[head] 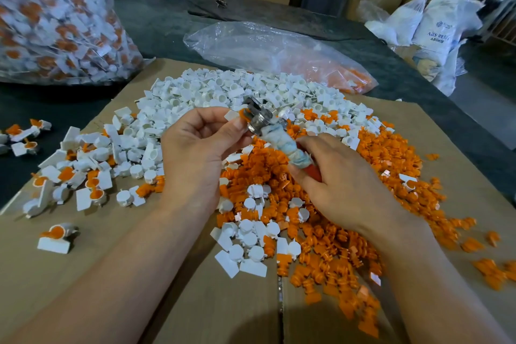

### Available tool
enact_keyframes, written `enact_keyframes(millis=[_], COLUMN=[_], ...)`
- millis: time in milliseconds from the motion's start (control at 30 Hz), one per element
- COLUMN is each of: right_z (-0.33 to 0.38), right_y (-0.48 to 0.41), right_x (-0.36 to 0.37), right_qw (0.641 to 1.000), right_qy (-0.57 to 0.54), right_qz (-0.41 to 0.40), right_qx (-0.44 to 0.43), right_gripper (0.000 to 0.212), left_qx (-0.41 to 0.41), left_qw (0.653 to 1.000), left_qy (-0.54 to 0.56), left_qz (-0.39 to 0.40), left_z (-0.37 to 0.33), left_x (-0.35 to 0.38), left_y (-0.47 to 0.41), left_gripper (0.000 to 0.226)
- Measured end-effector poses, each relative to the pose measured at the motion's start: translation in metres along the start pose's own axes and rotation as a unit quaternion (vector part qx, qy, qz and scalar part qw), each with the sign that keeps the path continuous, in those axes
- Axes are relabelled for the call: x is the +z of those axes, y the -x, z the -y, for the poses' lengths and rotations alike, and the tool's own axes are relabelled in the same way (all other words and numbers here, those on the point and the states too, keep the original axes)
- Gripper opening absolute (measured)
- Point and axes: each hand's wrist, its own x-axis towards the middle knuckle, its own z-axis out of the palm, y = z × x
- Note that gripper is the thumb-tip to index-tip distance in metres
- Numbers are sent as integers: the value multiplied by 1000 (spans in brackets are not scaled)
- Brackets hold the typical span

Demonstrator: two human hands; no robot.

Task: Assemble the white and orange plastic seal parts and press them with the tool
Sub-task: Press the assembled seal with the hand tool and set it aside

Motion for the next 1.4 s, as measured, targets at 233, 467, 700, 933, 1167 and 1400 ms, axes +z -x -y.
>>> enact_keyframes(millis=[233, 467, 700, 933, 1167, 1400], right_z=[2, 4, 5, 7, 9, 13], right_y=[0, 0, 1, 0, 0, 1], right_x=[0, -3, -1, 3, 6, 6], right_qw=[1000, 999, 1000, 997, 994, 996], right_qy=[19, 46, -19, -77, -107, -83], right_qz=[-12, -19, 5, 26, 30, 14], right_qx=[-4, -21, -18, -10, 5, -13], right_gripper=[38, 37, 16, 17, 14, 15], left_qx=[-4, -21, -34, -32, -37, -36], left_qw=[1000, 1000, 999, 999, 999, 999], left_qy=[13, 16, 1, -12, -12, -13], left_qz=[-7, -5, -2, -14, -21, -26], left_z=[0, 1, -2, -3, -3, -4], left_x=[0, -3, -3, -4, -5, -5], left_y=[0, -1, -1, 0, 0, 0], left_gripper=[16, 12, 6, 17, 18, 16])
